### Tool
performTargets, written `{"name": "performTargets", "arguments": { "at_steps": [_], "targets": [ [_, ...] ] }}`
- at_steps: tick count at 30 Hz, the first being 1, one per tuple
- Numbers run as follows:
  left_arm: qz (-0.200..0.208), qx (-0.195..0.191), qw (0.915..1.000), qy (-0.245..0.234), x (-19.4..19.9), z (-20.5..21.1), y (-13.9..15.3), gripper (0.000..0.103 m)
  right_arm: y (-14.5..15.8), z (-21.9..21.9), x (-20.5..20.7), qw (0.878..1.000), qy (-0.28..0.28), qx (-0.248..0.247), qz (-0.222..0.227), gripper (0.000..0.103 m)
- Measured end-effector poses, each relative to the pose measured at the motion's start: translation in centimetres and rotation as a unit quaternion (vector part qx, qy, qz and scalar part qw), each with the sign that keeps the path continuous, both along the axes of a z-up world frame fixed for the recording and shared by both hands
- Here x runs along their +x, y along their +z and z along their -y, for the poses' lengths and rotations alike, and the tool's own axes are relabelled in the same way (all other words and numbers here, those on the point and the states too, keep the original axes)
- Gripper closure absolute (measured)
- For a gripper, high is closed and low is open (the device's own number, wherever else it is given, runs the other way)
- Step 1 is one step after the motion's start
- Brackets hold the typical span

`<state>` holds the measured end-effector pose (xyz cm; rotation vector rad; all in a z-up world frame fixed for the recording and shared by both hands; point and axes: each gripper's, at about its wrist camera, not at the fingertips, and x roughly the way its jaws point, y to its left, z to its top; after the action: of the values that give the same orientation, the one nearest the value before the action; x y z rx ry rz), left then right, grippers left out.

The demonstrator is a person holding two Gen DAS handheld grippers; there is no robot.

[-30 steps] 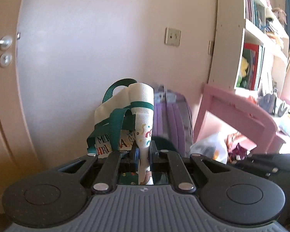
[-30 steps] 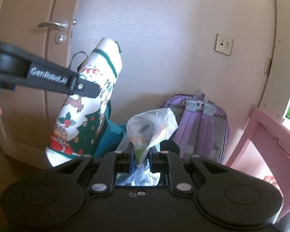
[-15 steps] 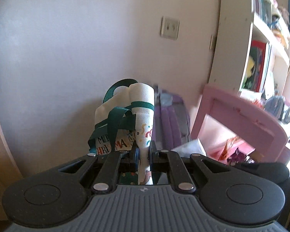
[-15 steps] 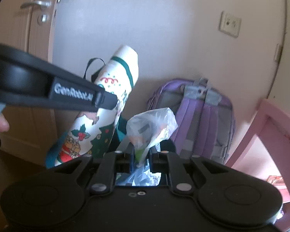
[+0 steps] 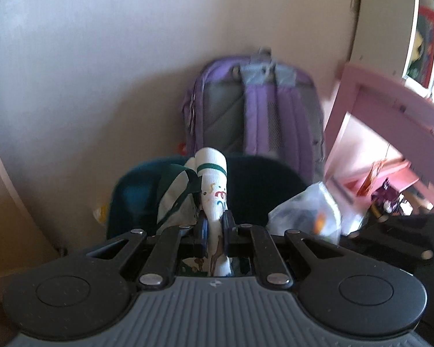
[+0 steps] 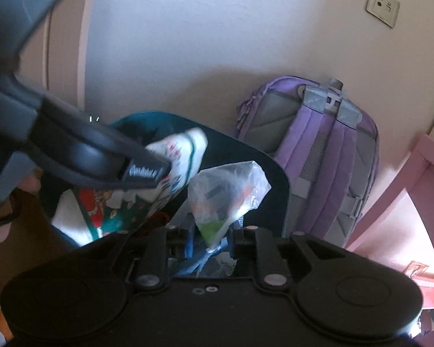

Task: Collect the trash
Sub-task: 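Open both tools inside the teal bin to drop the tote and plastic bag, then withdraw both open tools from the bin and lower them toward the floor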

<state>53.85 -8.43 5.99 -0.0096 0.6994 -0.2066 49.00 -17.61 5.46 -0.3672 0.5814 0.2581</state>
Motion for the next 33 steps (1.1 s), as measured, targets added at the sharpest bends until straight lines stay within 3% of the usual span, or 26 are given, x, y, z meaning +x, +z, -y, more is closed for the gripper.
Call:
{"name": "performTargets", "arguments": {
  "at_steps": [6, 12, 14, 15, 17, 20, 25, 29, 33],
  "targets": [
    [-0.044, 0.02, 0.9989, 0.002, 1.7, 0.4, -2.3, 0.093, -0.4, 0.5, 0.3, 1.0, -0.012, 0.008, -0.014, 0.072],
    [-0.099, 0.007, 0.995, 0.008, 2.3, 0.2, -3.5, 0.092, 0.1, 1.1, -0.1, 0.999, -0.019, 0.034, -0.023, 0.062],
    [-0.108, -0.004, 0.9941, 0.009, 2.0, -0.2, -3.5, 0.084, 0.4, 1.2, -0.2, 0.999, -0.019, 0.037, -0.023, 0.061],
    [-0.108, -0.008, 0.994, 0.009, 1.8, -0.4, -3.4, 0.079, 0.5, 1.1, -0.5, 0.999, -0.023, 0.034, -0.02, 0.06],
    [-0.101, -0.01, 0.9947, 0.014, 1.1, -0.5, -3.0, 0.055, 0.9, 1.2, -1.0, 0.999, -0.026, 0.032, -0.019, 0.059],
    [-0.081, -0.007, 0.9965, 0.02, 0.0, -0.7, -1.9, 0.036, 1.9, 1.5, -2.2, 0.999, -0.03, 0.038, -0.011, 0.058],
    [-0.066, -0.011, 0.9976, 0.017, -2.4, -1.1, 0.6, 0.035, 4.1, 1.7, -5.2, 0.998, -0.028, 0.052, -0.001, 0.056],
    [-0.051, -0.01, 0.9985, 0.016, -4.4, -1.2, 2.7, 0.026, 5.7, 1.5, -8.5, 0.998, -0.019, 0.063, 0.0, 0.054],
    [-0.038, -0.01, 0.9991, 0.014, -7.7, -1.8, 4.7, 0.026, 7.0, 1.0, -11.6, 0.998, -0.012, 0.069, 0.005, 0.053]
  ]
}}
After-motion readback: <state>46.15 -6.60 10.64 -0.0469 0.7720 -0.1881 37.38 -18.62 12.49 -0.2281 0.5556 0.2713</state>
